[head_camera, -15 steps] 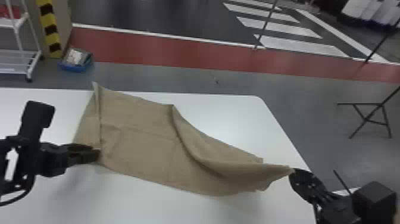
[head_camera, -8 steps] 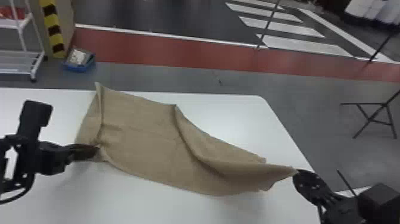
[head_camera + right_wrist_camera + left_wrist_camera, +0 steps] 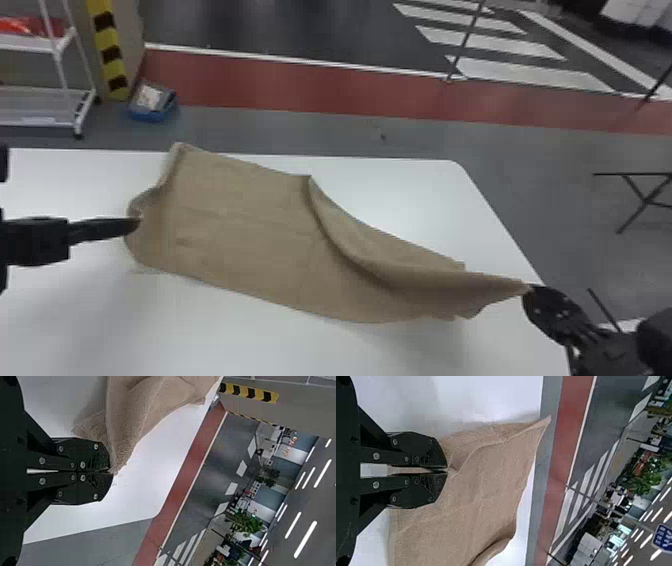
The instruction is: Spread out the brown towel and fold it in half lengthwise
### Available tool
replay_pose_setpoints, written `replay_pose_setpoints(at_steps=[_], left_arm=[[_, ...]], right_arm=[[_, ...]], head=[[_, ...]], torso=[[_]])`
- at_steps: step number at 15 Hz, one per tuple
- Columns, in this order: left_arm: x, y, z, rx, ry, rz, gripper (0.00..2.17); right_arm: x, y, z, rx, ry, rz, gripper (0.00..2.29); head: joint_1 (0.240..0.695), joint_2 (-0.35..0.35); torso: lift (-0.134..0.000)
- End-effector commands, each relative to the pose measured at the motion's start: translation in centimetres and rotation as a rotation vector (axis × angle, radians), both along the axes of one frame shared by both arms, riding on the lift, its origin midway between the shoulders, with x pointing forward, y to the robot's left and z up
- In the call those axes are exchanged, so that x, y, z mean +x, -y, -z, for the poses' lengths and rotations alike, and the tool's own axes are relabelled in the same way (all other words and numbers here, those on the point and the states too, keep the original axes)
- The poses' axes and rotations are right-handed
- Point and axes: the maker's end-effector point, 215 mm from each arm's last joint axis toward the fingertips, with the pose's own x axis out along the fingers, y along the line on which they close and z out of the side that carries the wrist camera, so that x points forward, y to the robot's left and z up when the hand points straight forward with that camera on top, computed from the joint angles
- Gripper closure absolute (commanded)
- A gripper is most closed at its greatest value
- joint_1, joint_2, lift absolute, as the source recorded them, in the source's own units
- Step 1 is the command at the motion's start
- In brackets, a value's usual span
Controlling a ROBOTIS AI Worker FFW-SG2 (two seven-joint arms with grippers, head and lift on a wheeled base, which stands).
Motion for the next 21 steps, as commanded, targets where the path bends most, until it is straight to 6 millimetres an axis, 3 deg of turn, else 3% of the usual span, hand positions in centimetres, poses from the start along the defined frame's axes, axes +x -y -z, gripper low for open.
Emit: replay_pose_setpoints(at_steps=[1,4,6,10,14,15,16,17,21], left_arm=[[0.4,-3.9,-0.3,-0.004,0.001,-0.066,1.06],[-1.8,-9.8,1.8,0.009,-0.04,-0.148,1.06],[-3.6,-12.2,2.8,0.016,-0.05,-0.168,1.06],[-7.5,-14.6,4.9,-0.005,-0.077,-0.211,1.06],[-10.1,-15.0,5.3,0.005,-0.081,-0.216,1.06],[-10.4,-14.8,4.8,0.015,-0.063,-0.204,0.91],[-10.4,-14.6,4.1,0.026,-0.04,-0.193,0.44],[-10.1,-14.1,3.2,0.031,-0.011,-0.176,0.25],[-8.5,-12.7,-0.5,0.105,0.126,-0.075,0.2]], right_arm=[[-0.1,1.3,0.8,-0.007,-0.022,0.026,1.68],[-0.9,2.6,1.6,-0.033,-0.057,0.031,1.68],[-1.0,3.9,2.7,-0.09,-0.098,0.043,1.68],[-1.2,6.5,4.2,-0.158,-0.167,0.081,1.68],[0.4,5.1,4.9,-0.147,-0.177,0.078,1.66],[0.6,4.7,5.0,-0.144,-0.178,0.073,1.26],[0.7,4.6,5.2,-0.133,-0.18,0.076,0.41],[0.3,5.3,5.2,-0.133,-0.186,0.1,0.02],[-1.1,7.2,3.4,-0.184,-0.189,0.115,0.02]], head=[[0.695,-0.256],[0.695,-0.207],[0.695,-0.168],[0.695,-0.162],[0.695,-0.159],[0.695,-0.152],[0.695,-0.141],[0.695,-0.138],[0.695,-0.172]], torso=[[-0.123],[-0.123],[-0.123],[-0.123],[-0.123],[-0.123],[-0.123],[-0.123],[-0.123]])
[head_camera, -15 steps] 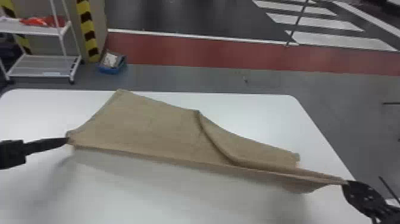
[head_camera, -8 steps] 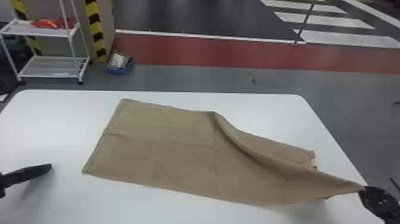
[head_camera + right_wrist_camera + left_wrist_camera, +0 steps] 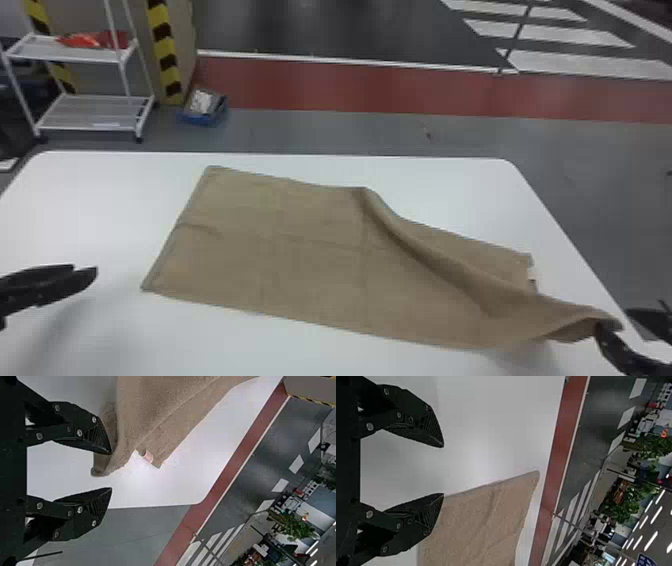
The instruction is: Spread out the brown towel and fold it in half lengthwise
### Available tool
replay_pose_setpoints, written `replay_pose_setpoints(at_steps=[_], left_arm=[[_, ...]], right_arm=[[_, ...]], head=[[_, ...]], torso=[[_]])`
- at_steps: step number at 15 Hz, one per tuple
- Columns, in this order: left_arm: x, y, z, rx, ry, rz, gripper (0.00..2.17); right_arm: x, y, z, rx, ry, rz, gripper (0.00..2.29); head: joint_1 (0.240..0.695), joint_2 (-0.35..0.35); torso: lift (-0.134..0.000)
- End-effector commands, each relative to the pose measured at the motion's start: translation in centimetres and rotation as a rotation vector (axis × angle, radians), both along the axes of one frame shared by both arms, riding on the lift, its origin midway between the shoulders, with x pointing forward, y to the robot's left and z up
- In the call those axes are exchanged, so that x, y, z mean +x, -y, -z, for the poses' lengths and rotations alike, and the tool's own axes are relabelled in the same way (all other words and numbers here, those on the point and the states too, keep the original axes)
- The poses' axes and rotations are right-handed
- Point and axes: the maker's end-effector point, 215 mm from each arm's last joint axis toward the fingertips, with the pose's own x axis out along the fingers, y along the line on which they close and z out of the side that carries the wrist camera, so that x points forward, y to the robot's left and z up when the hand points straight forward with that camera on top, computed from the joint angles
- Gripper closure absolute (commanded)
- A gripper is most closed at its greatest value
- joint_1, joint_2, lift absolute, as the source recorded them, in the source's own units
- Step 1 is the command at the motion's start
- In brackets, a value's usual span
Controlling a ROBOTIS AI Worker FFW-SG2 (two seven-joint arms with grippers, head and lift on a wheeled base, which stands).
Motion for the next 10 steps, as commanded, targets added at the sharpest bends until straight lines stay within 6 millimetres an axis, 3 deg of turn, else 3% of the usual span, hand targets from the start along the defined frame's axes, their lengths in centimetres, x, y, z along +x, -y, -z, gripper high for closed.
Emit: replay_pose_setpoints(at_steps=[1,4,6,10], left_arm=[[1.0,1.8,-2.8,0.103,0.117,0.138,0.21],[0.7,5.5,-4.3,0.305,0.27,0.418,0.27],[0.4,6.8,-4.4,0.392,0.344,0.554,0.27],[-0.8,8.6,-2.0,0.641,0.443,0.827,0.36]], right_arm=[[-1.3,1.0,-0.9,-0.032,-0.016,0.002,0.03],[-3.1,2.0,-0.4,-0.086,-0.076,0.007,0.03],[-3.7,2.1,-0.5,-0.091,-0.09,0.003,0.04],[-4.7,2.5,-1.2,-0.099,-0.092,0.014,0.06]], head=[[0.695,-0.183],[0.695,-0.231],[0.695,-0.29],[0.695,-0.333]], torso=[[-0.123],[-0.123],[-0.123],[-0.123]])
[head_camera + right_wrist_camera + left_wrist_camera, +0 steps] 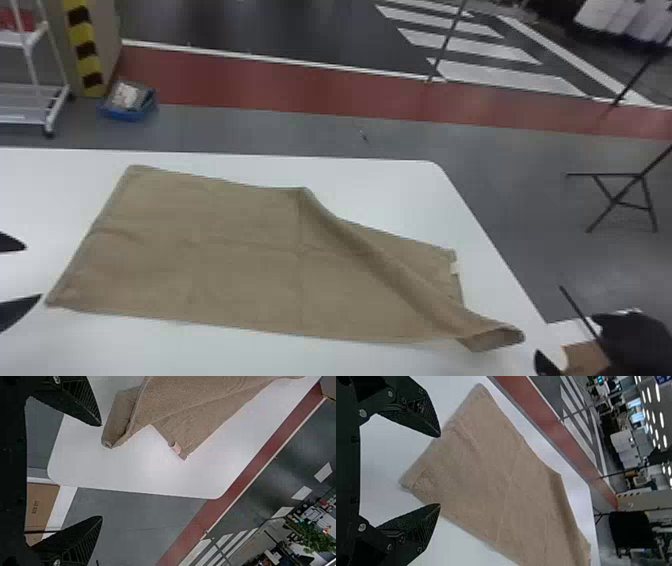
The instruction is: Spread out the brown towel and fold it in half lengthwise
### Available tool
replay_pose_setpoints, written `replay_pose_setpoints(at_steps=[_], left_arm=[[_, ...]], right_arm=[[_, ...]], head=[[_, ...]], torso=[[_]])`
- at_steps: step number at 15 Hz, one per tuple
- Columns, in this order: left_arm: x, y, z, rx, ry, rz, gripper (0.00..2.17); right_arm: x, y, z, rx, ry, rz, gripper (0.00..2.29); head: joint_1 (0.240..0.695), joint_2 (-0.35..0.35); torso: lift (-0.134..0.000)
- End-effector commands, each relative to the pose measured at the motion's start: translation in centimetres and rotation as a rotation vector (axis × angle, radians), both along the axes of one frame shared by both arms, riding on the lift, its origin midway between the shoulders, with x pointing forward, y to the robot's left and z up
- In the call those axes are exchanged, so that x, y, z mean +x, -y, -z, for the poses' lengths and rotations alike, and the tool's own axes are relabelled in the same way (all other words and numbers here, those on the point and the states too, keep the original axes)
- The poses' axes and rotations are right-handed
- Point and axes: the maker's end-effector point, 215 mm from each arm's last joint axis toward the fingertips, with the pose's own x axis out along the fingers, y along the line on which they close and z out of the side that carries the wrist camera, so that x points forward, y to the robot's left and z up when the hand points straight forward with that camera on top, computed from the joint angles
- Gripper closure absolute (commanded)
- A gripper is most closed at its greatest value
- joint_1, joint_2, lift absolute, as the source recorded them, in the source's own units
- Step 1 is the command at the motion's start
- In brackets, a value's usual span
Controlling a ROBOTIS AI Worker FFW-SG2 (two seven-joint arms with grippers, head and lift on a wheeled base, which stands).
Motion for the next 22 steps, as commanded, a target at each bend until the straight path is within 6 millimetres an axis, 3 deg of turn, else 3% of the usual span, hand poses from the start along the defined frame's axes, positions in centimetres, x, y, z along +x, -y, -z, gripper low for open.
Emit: replay_pose_setpoints(at_steps=[1,4,13,15,19,21,22], left_arm=[[-1.1,0.9,2.1,0.156,0.06,0.151,0.36],[-1.3,0.7,4.0,0.304,0.118,0.236,0.36],[0.1,4.6,5.3,0.455,0.23,0.351,0.45],[1.0,4.2,6.1,0.503,0.217,0.369,0.64],[1.9,1.7,7.0,0.541,0.174,0.354,0.65],[1.9,1.3,6.9,0.547,0.171,0.355,1.02],[1.9,1.0,6.8,0.55,0.164,0.357,1.02]], right_arm=[[-0.5,0.4,-0.3,-0.004,-0.002,0.007,0.07],[-0.9,0.7,-0.5,-0.008,-0.003,0.012,0.1],[-1.1,0.3,0.0,0.016,-0.001,0.024,0.12],[-1.1,0.3,-0.1,0.017,0.0,0.025,0.15],[-1.1,0.3,-0.1,0.023,0.001,0.022,0.16],[-0.8,0.2,-0.2,0.027,0.007,0.022,0.17],[-0.7,0.1,-0.1,0.026,0.007,0.02,0.19]], head=[[0.695,-0.341],[0.695,-0.35],[0.695,-0.35],[0.695,-0.35],[0.695,-0.35],[0.695,-0.35],[0.695,-0.35]], torso=[[-0.123],[-0.123],[-0.123],[-0.123],[-0.123],[-0.123],[-0.123]])
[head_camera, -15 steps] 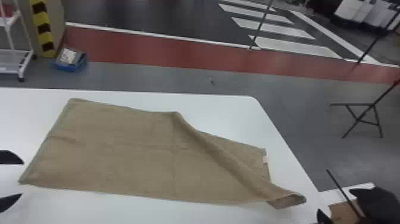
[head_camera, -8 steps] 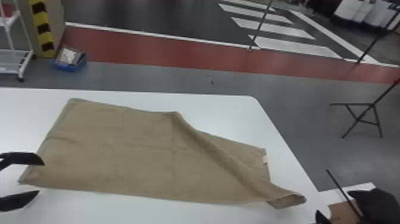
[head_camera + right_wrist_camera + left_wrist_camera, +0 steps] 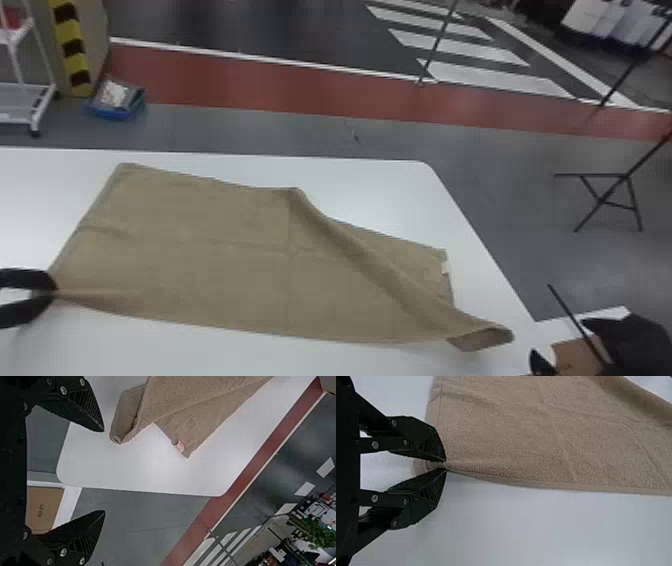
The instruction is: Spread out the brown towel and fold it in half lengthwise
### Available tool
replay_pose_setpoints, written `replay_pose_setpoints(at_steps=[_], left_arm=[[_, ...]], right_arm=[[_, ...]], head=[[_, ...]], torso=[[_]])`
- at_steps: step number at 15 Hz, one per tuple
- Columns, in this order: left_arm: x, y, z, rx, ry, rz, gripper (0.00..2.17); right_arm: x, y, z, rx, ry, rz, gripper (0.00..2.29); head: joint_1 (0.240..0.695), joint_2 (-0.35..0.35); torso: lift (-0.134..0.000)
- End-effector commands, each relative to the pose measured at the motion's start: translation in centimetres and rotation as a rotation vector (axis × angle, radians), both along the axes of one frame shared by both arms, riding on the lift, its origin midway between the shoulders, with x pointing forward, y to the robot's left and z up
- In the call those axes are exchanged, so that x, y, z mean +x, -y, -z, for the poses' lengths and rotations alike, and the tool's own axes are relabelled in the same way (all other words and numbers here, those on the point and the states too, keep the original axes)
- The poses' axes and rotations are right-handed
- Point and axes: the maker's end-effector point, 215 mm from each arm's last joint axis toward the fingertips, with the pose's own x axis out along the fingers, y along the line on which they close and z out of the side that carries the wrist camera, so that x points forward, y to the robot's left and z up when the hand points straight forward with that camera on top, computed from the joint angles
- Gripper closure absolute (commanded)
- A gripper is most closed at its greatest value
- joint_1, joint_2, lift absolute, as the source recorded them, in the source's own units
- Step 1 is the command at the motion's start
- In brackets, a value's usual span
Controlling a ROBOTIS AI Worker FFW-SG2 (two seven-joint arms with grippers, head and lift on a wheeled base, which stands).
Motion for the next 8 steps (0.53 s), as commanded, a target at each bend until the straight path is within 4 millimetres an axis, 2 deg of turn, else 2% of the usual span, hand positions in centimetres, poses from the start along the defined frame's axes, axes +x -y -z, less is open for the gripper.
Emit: replay_pose_setpoints(at_steps=[1,3,5,8], left_arm=[[0.2,-0.5,-0.6,-0.001,0.002,0.0,1.02],[0.2,-0.5,-2.0,-0.011,0.014,0.012,1.03],[-0.2,-2.2,-3.5,-0.007,0.02,0.002,1.03],[-0.2,-4.7,-4.0,0.011,0.022,-0.023,1.03]], right_arm=[[0.4,-0.1,0.0,0.001,0.008,-0.001,0.19],[0.2,0.6,0.0,-0.013,0.001,0.009,0.2],[0.6,1.0,-0.1,-0.043,-0.001,0.011,0.2],[2.0,-0.4,1.6,-0.028,-0.013,0.007,0.2]], head=[[0.695,-0.35],[0.695,-0.35],[0.695,-0.35],[0.695,-0.349]], torso=[[-0.123],[-0.123],[-0.123],[-0.123]])
